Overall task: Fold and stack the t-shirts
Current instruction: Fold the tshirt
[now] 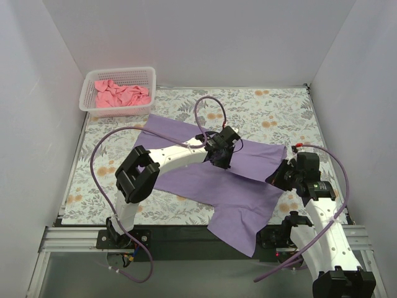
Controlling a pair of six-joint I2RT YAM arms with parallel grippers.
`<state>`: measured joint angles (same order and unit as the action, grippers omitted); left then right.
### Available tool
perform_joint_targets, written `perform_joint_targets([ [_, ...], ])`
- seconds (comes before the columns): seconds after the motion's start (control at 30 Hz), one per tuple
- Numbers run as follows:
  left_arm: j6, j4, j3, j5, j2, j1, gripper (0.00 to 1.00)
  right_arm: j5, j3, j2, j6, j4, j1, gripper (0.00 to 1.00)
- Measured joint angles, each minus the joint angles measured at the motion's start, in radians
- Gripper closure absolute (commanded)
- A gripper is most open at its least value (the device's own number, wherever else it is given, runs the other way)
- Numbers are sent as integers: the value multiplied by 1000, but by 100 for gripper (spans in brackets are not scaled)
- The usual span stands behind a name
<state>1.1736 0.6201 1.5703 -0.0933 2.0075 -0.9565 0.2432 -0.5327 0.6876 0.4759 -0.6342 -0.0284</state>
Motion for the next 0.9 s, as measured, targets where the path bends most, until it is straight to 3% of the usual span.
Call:
perform_joint_targets([
  [0.4, -1, -19, -74, 16, 1, 0, 100, 52, 180, -5, 34, 43, -6, 98],
  [0.47, -1, -19, -78, 19, 1, 0, 97, 60, 191, 11, 37, 53, -7, 84],
  [0.53, -3, -18, -79, 18, 1, 0, 86, 61, 191, 29, 31, 63, -7, 67],
  [0.7, -2, -17, -79, 2, 0, 10, 59, 10, 138, 80, 16, 60, -7, 46],
  [0.73, 0, -15, -79, -1, -4, 15, 54, -18, 109, 93, 12, 58, -7, 43],
  [0.9, 4, -9, -87, -11, -81, 103, 54, -147, -55, 200, -12, 169, 17, 48],
])
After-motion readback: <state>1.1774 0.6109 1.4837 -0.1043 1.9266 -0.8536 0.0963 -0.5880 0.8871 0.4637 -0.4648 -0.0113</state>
